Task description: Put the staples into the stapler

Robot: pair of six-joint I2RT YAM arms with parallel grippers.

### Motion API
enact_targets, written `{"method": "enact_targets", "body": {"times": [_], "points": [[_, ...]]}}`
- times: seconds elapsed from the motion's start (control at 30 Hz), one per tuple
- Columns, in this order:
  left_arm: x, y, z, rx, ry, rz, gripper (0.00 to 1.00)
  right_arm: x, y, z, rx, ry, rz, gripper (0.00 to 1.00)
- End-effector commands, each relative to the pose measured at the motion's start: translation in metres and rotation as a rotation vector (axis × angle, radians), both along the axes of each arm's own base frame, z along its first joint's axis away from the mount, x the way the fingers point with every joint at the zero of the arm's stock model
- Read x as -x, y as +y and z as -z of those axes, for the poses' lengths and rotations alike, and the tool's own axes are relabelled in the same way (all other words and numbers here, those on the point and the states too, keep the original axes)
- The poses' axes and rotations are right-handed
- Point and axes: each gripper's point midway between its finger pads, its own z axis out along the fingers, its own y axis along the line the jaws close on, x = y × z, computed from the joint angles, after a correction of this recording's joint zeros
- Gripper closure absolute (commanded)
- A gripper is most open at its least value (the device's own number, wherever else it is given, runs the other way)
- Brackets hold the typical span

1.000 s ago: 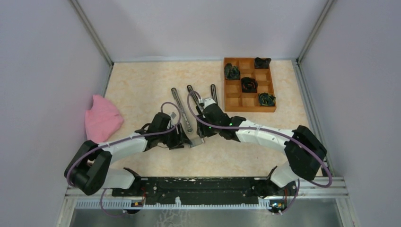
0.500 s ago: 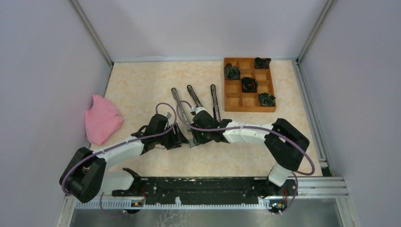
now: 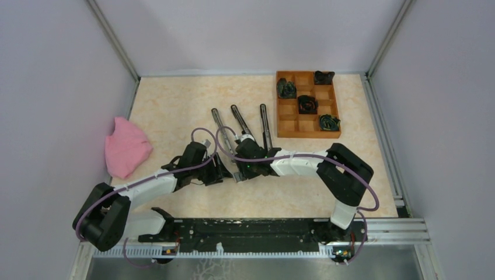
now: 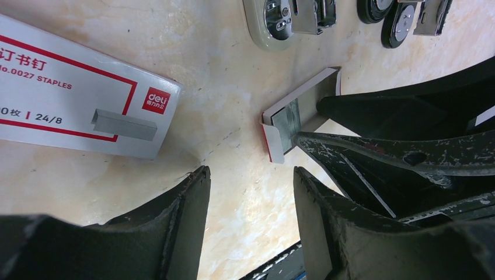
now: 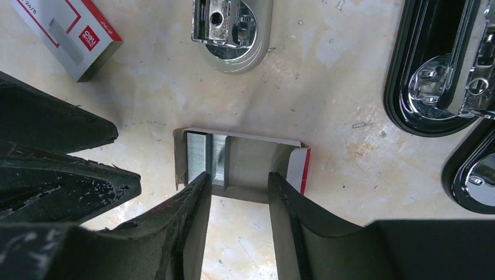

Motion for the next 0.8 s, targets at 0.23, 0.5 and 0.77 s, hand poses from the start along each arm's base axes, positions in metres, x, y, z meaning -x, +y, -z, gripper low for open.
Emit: {"method": "enact_targets", "body": {"times": [0.23,0.5,0.77], "points": [[-0.0009,0.0002,-0.0012,0.012,-0.010,-0.007,0.40,-0.0107,0.0170,-0.0139,0.001,-0.069,0.009,0.69],[-0.0017,-0.0009,-0.0017,0.016,-0.011,-0.006,0.41,-0.0112,0.0127,-0.0123,0.048,-0.092,0.010,0.77],[-0.0014,-0.0025,0.0000,0.020,-0.003,-0.001,0.41,-0.0117,0.0128,-0.0163,0.085,-0.125,0.005,0.85]]}}
